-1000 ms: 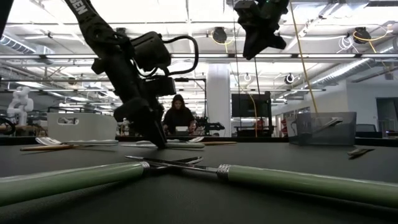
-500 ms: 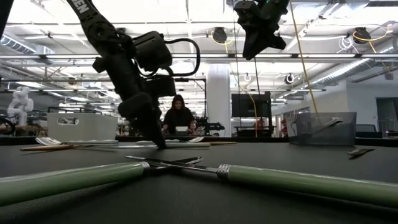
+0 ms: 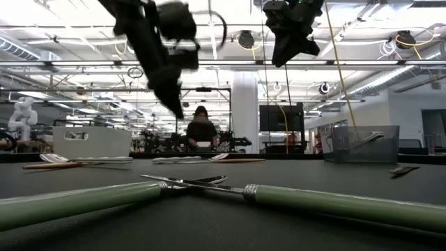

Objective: Sort silverware by color (type)
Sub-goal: Put the green knife into the white bin, then put the gold knife into the transparent bin

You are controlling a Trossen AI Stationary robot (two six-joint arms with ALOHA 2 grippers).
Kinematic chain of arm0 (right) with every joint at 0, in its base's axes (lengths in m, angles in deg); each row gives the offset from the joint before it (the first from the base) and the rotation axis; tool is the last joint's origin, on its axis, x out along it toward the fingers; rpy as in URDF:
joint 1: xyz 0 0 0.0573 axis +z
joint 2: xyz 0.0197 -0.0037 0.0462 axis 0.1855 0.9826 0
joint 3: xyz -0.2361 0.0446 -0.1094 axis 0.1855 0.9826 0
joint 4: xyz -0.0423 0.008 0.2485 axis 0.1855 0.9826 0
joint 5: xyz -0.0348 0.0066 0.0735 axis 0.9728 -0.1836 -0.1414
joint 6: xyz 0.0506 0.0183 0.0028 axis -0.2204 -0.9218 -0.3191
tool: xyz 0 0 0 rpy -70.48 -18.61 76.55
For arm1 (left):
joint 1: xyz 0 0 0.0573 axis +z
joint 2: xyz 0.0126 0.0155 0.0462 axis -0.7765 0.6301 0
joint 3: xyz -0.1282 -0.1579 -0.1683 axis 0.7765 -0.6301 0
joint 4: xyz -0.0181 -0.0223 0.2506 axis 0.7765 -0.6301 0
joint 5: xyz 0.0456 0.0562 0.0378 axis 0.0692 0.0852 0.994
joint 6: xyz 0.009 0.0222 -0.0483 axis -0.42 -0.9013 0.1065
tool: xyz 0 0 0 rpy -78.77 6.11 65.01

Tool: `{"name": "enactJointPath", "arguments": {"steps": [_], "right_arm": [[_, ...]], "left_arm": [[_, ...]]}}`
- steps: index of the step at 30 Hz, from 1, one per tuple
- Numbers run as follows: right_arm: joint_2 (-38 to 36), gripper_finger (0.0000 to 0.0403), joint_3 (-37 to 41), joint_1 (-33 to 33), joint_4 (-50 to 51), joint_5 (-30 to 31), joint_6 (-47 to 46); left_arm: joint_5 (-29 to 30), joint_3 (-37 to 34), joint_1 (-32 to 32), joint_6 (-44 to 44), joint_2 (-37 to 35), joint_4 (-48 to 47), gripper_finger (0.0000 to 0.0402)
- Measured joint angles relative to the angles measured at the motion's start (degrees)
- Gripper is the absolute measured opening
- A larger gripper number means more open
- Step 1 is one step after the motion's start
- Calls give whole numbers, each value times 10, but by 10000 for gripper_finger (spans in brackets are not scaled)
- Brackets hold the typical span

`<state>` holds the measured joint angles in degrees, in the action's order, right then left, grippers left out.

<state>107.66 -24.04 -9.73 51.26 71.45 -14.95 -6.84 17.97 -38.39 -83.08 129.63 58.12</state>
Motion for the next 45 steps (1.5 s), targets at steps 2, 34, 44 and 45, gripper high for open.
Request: {"name": "enactJointPath", "arguments": {"steps": [2, 34, 44, 45], "right_arm": [[0, 70, 0, 0, -4, 0, 0], [0, 70, 0, 7, -5, 46, -14], [0, 70, 2, 18, 44, 44, -36], [-1, 70, 7, 23, 53, 43, -43]], "left_arm": [[37, 21, 15, 21, -20, -39, 59], [136, -52, 415, 264, -122, -201, 150], [-31, -18, 390, 220, -162, -228, 221], [-43, -18, 379, 212, -172, -219, 221]]}}
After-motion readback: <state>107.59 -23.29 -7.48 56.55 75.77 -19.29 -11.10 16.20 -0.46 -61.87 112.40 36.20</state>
